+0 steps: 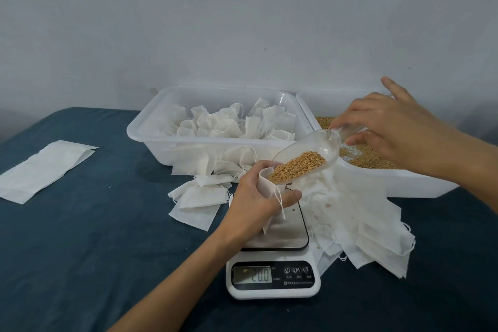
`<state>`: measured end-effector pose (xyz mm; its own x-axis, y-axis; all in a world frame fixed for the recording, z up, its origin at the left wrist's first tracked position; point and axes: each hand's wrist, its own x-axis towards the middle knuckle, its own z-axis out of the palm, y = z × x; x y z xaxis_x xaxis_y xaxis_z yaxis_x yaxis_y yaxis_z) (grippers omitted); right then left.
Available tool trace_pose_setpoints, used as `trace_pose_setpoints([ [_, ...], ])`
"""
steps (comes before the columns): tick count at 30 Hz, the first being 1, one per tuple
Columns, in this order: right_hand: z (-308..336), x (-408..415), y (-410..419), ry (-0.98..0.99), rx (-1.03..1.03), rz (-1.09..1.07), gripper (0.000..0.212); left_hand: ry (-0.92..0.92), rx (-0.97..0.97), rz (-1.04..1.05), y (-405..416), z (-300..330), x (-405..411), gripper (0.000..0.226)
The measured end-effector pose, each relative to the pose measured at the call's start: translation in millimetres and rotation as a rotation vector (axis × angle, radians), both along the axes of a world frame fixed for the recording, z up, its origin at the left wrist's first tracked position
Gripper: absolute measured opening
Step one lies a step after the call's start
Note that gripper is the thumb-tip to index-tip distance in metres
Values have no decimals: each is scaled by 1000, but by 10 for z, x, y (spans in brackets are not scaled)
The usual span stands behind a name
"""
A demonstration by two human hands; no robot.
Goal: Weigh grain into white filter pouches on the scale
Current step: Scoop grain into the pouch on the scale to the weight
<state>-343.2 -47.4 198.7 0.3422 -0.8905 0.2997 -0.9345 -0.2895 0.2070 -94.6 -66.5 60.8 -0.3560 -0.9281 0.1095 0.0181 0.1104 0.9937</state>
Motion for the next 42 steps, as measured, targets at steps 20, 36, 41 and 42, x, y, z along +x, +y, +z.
trace_pose_setpoints([
  [20,-88,-39,-7,-109,71,-1,30,27,-8,-35,-1,9,3,46],
  [36,-47,16,35,-5,-22,12,34,33,17,0,10,31,6,48],
  [41,-88,-3,23,-29,21,-8,32,72,31,-35,7,41,8,53],
  [42,-103,-14,18,-43,35,-13,31,75,35,-40,6,42,9,54],
])
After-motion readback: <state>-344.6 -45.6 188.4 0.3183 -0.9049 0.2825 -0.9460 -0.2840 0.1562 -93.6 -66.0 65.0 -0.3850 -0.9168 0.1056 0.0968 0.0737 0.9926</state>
